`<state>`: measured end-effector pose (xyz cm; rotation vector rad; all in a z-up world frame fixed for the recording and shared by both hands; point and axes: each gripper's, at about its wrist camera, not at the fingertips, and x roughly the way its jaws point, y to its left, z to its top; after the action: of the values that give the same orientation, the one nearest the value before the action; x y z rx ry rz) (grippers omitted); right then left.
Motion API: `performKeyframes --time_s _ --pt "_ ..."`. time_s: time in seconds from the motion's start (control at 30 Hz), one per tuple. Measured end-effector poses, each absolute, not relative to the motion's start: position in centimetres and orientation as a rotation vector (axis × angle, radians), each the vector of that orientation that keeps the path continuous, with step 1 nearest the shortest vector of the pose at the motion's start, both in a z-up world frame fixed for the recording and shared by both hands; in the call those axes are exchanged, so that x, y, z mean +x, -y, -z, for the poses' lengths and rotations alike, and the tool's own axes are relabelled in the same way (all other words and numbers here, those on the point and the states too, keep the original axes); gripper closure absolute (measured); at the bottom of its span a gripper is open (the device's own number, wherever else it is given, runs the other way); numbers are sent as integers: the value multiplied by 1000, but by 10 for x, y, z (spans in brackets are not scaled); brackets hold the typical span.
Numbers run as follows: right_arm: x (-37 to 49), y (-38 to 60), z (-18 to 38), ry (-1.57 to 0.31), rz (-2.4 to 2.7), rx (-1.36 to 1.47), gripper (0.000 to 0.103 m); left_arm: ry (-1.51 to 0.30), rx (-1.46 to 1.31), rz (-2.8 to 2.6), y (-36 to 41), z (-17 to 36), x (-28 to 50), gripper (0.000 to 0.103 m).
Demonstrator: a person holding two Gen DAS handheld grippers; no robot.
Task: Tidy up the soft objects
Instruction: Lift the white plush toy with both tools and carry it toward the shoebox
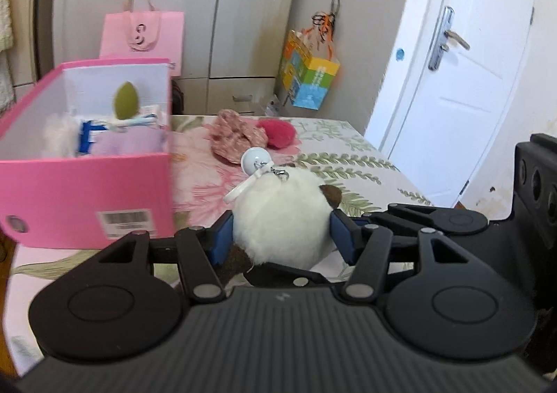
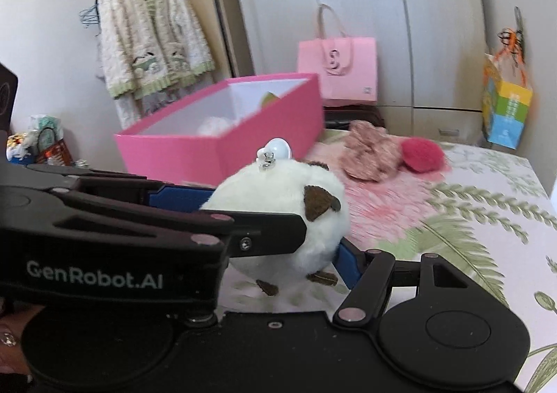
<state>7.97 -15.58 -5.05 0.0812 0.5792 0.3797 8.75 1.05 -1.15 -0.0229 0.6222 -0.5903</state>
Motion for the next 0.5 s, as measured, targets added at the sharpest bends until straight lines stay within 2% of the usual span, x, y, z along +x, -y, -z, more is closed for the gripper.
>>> performKeyframes --time_s 0.2,0.5 --pt "84 120 22 -602 -423 35 29 -615 -42 545 -45 -16 90 45" --pt "110 77 -26 -449 -492 -13 28 -449 -41 466 -87 -60 109 43"
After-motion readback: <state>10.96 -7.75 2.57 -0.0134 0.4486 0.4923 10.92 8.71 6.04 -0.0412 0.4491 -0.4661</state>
